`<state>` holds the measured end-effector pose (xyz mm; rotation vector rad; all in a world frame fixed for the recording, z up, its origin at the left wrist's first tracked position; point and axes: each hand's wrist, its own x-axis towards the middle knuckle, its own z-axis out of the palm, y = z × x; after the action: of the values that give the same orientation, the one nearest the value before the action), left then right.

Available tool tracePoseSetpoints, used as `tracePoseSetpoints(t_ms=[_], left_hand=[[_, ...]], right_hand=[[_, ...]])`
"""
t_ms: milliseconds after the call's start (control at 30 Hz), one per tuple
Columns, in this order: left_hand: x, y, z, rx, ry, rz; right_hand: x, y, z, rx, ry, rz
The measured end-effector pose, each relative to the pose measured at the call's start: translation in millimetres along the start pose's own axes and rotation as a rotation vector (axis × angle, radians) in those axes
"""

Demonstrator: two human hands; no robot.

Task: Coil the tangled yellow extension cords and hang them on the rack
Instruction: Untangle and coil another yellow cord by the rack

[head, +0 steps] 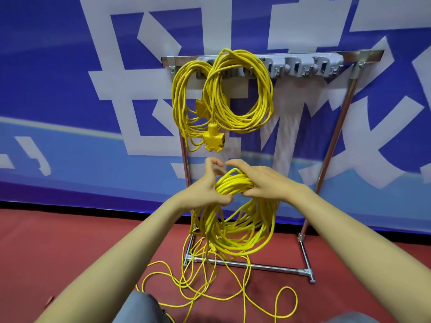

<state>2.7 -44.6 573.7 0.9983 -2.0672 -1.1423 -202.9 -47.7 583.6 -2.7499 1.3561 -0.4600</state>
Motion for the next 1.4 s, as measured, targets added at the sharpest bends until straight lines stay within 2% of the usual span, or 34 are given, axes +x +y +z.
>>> tracePoseSetpoints(t_ms=[133, 333, 533, 667, 833, 967, 1133, 1200, 1300, 1333, 1367, 1400], left_hand=[[0, 1, -3, 0.043, -0.103, -0.013], [-2, -4, 14, -0.237, 0.056, 0.123], [8, -3, 7, -0.299, -0.083, 0.079], [12, -13, 13, -0.329, -0.046, 0.004], [15, -28, 18, -0.268, -0.038, -0.011], [22, -37, 12, -0.287, 0.027, -0.034], [30, -46, 16, -0.405, 0.269, -0.077], [32, -51, 18, -0.417, 0.363, -0.071], [34, -54, 15, -0.392, 0.411, -0.046], [36, -53, 13, -0.397, 0.419, -0.035], [37, -51, 11, -0.401, 0.426, -0.022], [38, -48, 10, -0.4, 0.439, -0.005]], right_hand=[[2, 4, -3, 0.02, -0.023, -0.008], [10, 13, -6, 0.211, 0.04, 0.042], [16, 20, 6, 0.399, 0.101, 0.195], [15, 22, 25, 0.339, 0.089, 0.274], [18, 28, 38, 0.333, 0.07, 0.293], [29, 29, 42, 0.306, 0.097, 0.299], [38, 29, 54, 0.354, 0.066, 0.397], [26, 21, 72, 0.357, 0.221, 0.413], [-7, 2, 107, 0.497, 0.623, 0.528], [-17, -5, 120, 0.546, 0.654, 0.555], [-25, -11, 132, 0.596, 0.603, 0.584], [-32, -16, 143, 0.651, 0.479, 0.613]])
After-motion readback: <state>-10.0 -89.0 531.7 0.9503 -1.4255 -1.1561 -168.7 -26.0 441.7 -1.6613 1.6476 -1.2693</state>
